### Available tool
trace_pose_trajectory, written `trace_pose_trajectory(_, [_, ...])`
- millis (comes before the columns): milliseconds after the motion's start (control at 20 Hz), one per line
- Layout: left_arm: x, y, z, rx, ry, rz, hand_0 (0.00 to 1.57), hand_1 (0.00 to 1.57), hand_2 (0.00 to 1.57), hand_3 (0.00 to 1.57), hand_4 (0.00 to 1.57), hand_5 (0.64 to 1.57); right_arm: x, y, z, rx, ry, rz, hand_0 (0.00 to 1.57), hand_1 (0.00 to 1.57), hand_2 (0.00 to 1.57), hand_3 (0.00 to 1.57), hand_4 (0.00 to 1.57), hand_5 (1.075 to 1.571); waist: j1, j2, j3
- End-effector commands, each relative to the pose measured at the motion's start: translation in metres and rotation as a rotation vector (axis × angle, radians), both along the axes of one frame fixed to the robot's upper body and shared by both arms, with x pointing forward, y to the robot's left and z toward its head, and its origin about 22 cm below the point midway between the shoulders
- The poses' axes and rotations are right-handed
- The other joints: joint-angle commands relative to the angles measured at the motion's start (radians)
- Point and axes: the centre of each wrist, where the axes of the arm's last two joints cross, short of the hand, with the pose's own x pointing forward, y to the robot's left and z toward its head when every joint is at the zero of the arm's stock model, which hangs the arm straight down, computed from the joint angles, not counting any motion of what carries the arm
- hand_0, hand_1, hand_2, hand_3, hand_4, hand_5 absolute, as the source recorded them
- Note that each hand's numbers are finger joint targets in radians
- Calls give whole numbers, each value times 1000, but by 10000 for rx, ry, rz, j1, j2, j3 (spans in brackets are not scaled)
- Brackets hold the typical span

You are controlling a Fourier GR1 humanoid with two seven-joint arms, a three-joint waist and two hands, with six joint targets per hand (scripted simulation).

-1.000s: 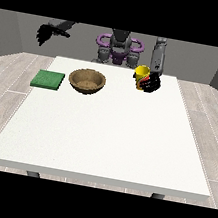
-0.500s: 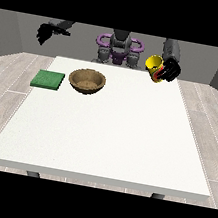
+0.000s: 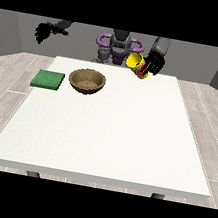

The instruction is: Pick the cup and pour the ball into the bowl, then pick the bowl and place it on the pad

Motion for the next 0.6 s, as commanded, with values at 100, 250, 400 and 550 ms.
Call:
trace_pose_trajectory(100, [9, -62, 17, 2504, 80, -175, 1537, 1537, 1571, 1571, 1571, 1165, -3, 2, -17, 259, 500, 0, 0, 0, 0, 0, 0, 1570, 159, -692, 11])
trace_pose_trajectory(250, [11, -66, 23, 4065, -702, -315, 1554, 1554, 1571, 1571, 1571, 1244, -12, -28, -8, 17, 378, -68, 0, 0, 0, 0, 0, 1571, 23, -402, 11])
trace_pose_trajectory(400, [9, -103, 25, 5857, -615, -963, 1514, 1514, 1571, 1571, 1413, 1378, 0, -13, -11, 292, 384, -183, 0, 0, 0, 0, 0, 1571, 32, -627, 12])
trace_pose_trajectory(550, [2, -145, 26, 7337, -562, -1472, 1482, 1482, 1571, 1571, 1571, 1204, 8, -21, 2, -1, 271, 113, 0, 0, 0, 0, 0, 1571, -222, -516, 13])
